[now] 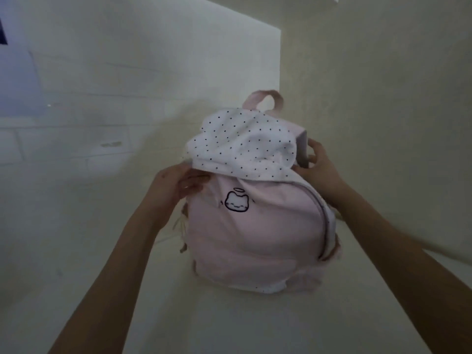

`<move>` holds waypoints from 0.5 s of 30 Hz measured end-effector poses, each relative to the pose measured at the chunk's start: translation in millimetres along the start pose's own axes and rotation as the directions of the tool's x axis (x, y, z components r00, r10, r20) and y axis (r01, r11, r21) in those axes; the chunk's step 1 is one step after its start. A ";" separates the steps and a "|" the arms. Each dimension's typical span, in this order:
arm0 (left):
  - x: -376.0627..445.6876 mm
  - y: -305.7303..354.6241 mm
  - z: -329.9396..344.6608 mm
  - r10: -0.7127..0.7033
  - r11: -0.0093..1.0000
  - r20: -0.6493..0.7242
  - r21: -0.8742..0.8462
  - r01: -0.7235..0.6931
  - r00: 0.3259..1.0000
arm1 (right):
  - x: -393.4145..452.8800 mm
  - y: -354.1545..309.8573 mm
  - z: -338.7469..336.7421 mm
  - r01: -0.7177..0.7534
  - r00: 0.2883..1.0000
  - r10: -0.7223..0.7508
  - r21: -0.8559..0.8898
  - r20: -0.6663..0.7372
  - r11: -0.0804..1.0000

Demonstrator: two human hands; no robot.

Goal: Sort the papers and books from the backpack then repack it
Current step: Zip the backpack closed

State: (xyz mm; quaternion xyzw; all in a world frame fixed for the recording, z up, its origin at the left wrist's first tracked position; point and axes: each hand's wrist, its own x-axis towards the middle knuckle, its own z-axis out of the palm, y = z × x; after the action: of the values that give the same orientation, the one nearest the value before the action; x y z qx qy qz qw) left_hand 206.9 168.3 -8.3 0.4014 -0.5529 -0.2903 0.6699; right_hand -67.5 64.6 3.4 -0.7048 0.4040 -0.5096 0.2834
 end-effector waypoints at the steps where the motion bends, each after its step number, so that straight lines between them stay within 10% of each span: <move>1: 0.4 -4.5 0.1 0.063 0.992 0.017 0.107 -0.064 0.998 | -0.2 1.5 7.3 -0.028 0.995 0.024 -0.043 -0.099 0.999; 6: 8.1 -28.9 20.3 -0.006 0.885 0.440 0.421 -0.200 0.898 | -32.7 -13.6 21.5 0.102 0.910 -0.016 0.186 -0.413 0.977; 8: 14.3 -45.8 33.7 -0.021 0.775 0.370 0.593 -0.219 0.929 | -63.9 -10.9 25.3 0.210 0.959 -0.131 0.317 -0.251 0.925; 11: 21.9 -62.3 52.1 0.106 0.763 0.149 0.621 -0.176 0.983 | -91.7 18.0 35.9 0.255 0.966 -0.254 -0.001 0.040 0.967; 15: 24.2 -70.6 86.4 0.248 0.705 -0.029 0.691 -0.159 0.968 | -68.3 40.1 39.9 -0.029 0.984 0.029 0.002 -0.176 1.000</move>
State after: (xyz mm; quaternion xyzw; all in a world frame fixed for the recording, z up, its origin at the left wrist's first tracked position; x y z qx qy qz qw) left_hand 132.0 93.4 -50.9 0.5727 -0.6204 0.0340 0.5347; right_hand -51.5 102.1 -75.4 -0.6510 0.4380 -0.5656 0.2540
